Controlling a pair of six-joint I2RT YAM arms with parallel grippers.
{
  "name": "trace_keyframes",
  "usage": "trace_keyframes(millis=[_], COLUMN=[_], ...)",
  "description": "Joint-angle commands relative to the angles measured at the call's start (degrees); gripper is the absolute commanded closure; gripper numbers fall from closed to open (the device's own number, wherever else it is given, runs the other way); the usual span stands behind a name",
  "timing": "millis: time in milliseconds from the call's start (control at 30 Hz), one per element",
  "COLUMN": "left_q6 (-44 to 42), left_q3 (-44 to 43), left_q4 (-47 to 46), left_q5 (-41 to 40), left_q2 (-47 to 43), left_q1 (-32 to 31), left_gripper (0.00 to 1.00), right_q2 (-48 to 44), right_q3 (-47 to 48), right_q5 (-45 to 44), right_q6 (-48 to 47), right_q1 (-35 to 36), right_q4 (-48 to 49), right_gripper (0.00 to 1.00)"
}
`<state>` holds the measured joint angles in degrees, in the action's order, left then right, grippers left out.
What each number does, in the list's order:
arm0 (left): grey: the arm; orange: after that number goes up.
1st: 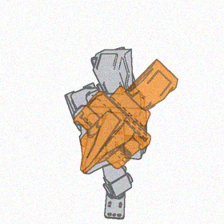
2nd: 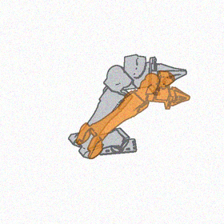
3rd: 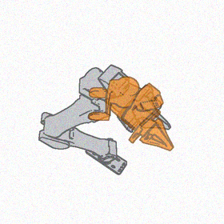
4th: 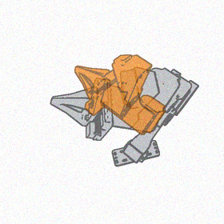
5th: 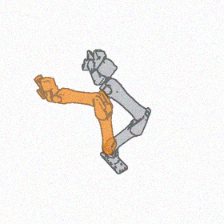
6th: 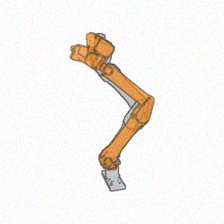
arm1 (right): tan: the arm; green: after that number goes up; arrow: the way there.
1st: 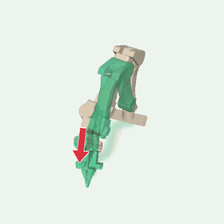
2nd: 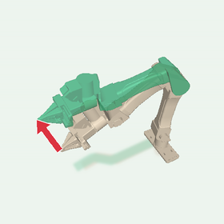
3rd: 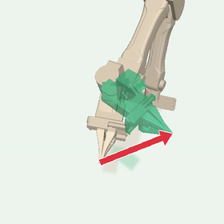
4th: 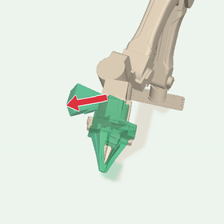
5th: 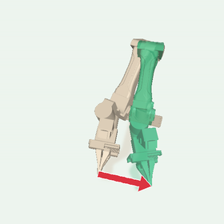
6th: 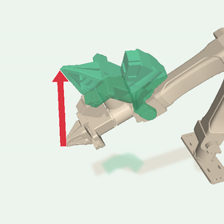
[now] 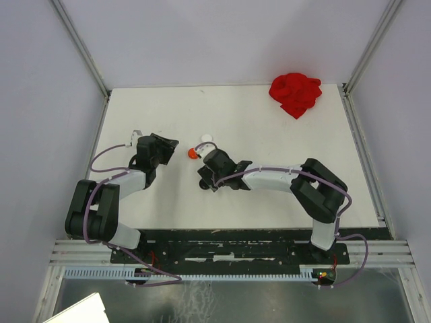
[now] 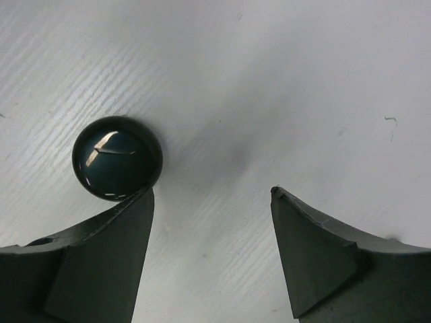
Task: Insert the wireless bluetooth earbuds into the charging case
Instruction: Move the charging case to the center of the board.
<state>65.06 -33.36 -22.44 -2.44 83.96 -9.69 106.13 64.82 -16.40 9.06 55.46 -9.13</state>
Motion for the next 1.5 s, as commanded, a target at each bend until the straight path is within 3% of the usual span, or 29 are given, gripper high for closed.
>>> trace_keyframes(millis=[0, 300, 567, 1067, 1467], left_q6=[-1.34, -1.41, -1.38, -2.17, -0.65], left_q3=[0.08, 0.63, 0.59, 0.10, 1.66], left_q4=[-2.43, -2.73, -3.89, -7.55, -14.07], left_q5=[0.57, 1.11, 3.17, 11.13, 17.81], left_q2=[0.06, -0.91, -1.45, -0.71, 0.86], left_q1=[0.45, 0.99, 1.27, 2.73, 4.74], left_gripper=[0.43, 0.43, 0.43, 0.43, 0.13], right_q2=[1.16, -0.03, -4.03, 1.47, 5.45], right_q3=[4.23, 6.04, 5.20, 8.99, 11.48], right_q5=[1.22, 1.28, 9.70, 15.09, 15.94], right_q6=[-0.76, -0.92, -4.63, -8.66, -9.58], right_q1=[-0.57, -0.86, -0.81, -0.35, -0.01], right_q4=[0.82, 0.55, -1.70, -5.49, -5.55], right_gripper=[0.22, 0.22, 0.22, 0.23, 0.23])
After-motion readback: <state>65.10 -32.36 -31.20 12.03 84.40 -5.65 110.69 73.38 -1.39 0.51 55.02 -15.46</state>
